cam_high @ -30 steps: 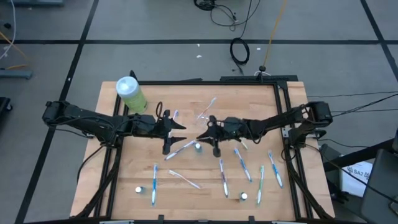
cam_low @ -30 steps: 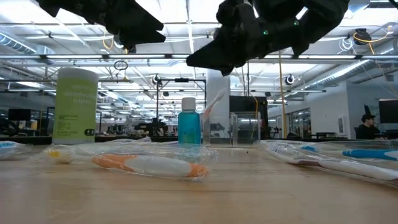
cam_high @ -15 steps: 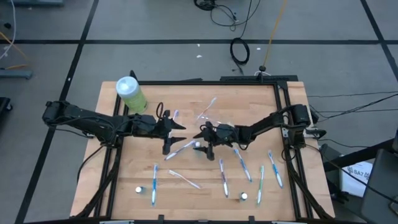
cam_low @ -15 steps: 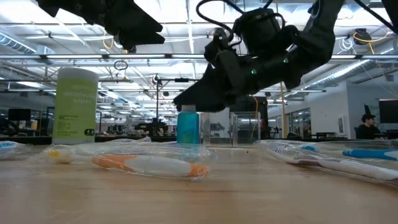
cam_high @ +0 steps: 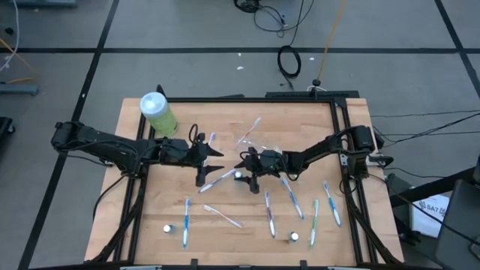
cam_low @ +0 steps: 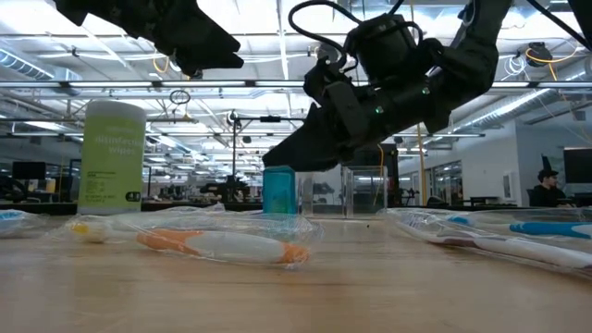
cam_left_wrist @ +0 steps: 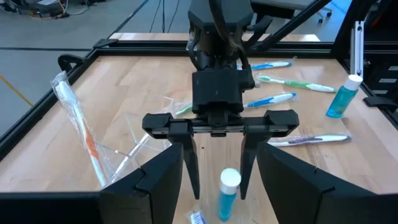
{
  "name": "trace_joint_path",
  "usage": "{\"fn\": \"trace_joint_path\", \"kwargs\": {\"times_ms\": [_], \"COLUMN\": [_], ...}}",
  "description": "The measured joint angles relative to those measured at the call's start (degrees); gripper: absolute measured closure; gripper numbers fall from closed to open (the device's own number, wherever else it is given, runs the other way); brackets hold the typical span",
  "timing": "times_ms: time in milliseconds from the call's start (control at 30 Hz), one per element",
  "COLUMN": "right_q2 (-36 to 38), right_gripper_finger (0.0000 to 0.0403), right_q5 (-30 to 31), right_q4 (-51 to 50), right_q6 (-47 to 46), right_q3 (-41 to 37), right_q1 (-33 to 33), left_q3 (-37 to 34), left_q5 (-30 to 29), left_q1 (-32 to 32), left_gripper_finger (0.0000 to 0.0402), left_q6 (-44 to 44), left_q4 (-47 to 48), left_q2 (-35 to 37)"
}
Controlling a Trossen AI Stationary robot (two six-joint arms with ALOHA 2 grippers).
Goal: Pick & Place toothbrushing station
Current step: Put the top blue mouthwash into the transparent organizer
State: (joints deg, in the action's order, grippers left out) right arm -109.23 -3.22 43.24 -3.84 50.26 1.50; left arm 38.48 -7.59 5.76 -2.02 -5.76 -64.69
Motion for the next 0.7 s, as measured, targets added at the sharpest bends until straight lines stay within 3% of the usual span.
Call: {"fn": "trace_joint_path", "kwargs": {"times_ms": [433, 700], "right_q2": [0.0, 0.0], "right_gripper_finger": [0.0314, 0.0305], "right_q5": [-0.1, -0.1], "right_q4": [0.2, 0.2], "right_q6": [0.0, 0.0], "right_q3": [0.0, 0.0], "right_q1": [0.0, 0.0], "left_q3": [0.0, 0.0], "left_q5": [-0.3, -0.5], "left_q1": [0.0, 0.0], "left_gripper_finger": [0.0188, 0.0188], "left_q6": [0.0, -1.7], "left_q4": [0.0, -0.3], "left_q2": [0.0, 0.0]}}
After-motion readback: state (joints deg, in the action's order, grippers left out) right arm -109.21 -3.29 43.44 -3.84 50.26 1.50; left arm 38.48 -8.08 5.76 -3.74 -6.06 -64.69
